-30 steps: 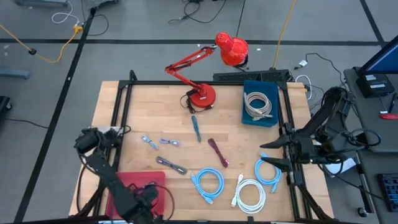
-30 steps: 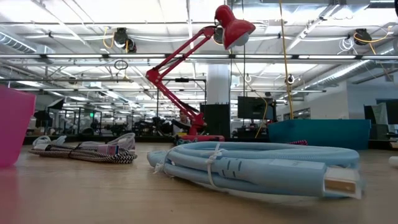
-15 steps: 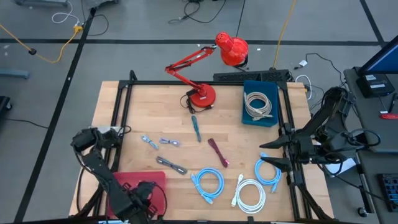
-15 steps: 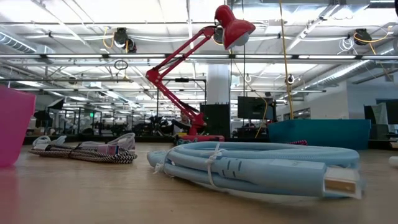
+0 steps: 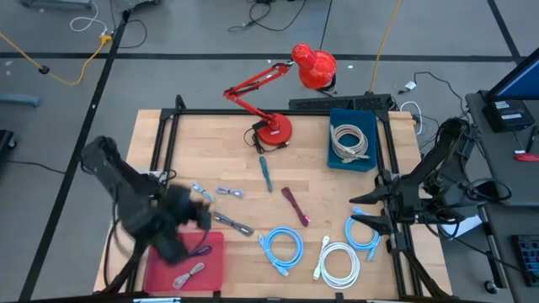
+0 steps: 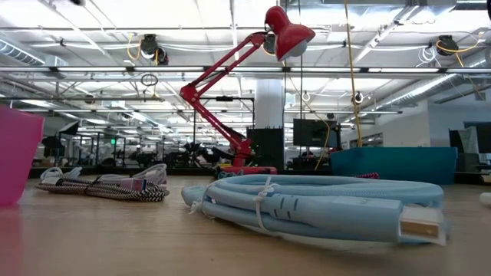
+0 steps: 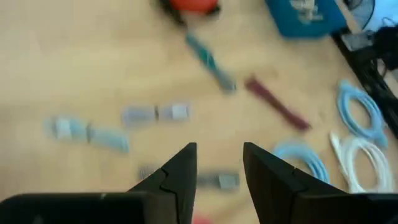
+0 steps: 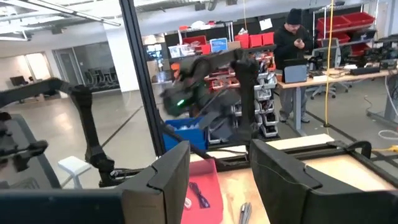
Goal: Sort cables
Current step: Put the blue charger cable into the pink bin
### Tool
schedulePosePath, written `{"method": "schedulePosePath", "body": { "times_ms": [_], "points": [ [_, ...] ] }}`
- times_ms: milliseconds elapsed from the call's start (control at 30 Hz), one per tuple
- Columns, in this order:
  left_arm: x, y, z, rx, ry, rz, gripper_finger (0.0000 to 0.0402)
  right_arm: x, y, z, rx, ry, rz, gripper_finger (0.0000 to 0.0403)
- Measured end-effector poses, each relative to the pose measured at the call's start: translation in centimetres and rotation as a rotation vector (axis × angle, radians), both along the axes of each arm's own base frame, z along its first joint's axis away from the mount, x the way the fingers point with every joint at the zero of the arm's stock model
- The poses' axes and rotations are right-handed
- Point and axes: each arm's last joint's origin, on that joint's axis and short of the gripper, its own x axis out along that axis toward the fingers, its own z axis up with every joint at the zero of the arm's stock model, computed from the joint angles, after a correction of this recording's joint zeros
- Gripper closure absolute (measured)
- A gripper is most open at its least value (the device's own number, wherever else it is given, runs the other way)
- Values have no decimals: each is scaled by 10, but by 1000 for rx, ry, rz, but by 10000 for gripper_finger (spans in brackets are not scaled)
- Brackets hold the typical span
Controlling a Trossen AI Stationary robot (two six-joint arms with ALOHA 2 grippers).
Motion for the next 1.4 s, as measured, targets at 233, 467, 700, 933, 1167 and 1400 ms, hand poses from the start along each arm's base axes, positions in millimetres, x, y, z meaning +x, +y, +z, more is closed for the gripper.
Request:
{"method": "schedulePosePath", "body": {
  "times_ms": [233, 467, 700, 933, 1167, 1400],
  "points": [
    [39, 79, 4, 267, 400, -219, 270, 3, 4, -16, 68, 10, 4, 243],
    [70, 165, -39, -80, 520, -391, 270, 3, 4, -14, 156, -50, 15, 243],
    [92, 222, -84, -342, 369, -234, 270, 3, 5, -12, 157, -66, 35, 243],
    [158, 237, -118, -534, 10, -240, 270, 3, 5, -12, 144, -69, 33, 243],
    [207, 224, -136, -550, 277, -286, 270, 3, 5, -12, 149, -69, 32, 243],
    [235, 226, -128, -487, 434, -302, 270, 3, 5, -12, 151, -69, 33, 243]
  ]
}}
